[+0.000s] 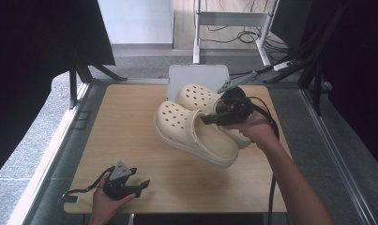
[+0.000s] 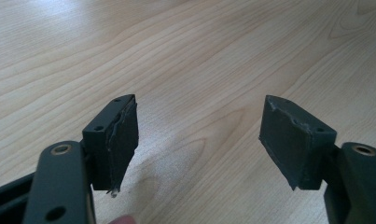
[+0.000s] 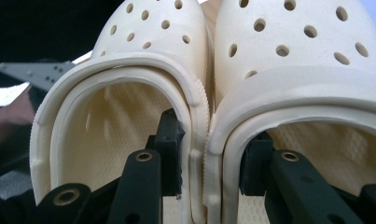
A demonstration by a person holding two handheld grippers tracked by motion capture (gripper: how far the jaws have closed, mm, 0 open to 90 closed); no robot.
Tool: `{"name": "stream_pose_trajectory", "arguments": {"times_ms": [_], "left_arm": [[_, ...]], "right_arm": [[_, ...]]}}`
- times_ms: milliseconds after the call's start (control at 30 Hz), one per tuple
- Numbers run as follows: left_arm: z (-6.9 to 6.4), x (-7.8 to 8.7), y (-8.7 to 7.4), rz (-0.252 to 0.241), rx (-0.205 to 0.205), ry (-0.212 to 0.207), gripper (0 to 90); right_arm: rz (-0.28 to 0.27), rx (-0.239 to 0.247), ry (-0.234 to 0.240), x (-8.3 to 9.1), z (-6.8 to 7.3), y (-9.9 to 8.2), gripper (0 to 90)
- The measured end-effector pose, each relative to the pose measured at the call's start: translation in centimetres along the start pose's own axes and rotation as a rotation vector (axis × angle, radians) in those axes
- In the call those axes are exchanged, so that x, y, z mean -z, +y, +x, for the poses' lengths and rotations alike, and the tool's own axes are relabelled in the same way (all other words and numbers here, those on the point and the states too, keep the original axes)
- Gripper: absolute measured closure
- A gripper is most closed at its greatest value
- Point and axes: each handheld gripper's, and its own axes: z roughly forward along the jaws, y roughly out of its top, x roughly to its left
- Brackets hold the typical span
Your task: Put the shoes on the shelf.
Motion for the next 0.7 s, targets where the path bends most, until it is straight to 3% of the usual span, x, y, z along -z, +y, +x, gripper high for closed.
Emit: {"name": "stream_pose_trajectory", "arguments": {"times_ms": [700], "left_arm": [[0.1, 0.1, 0.0, 0.003, -0.003, 0.0, 28.6]], "right_arm": [[-0.018, -0.098, -0.056, -1.4, -4.1, 3.0, 67.5]]}}
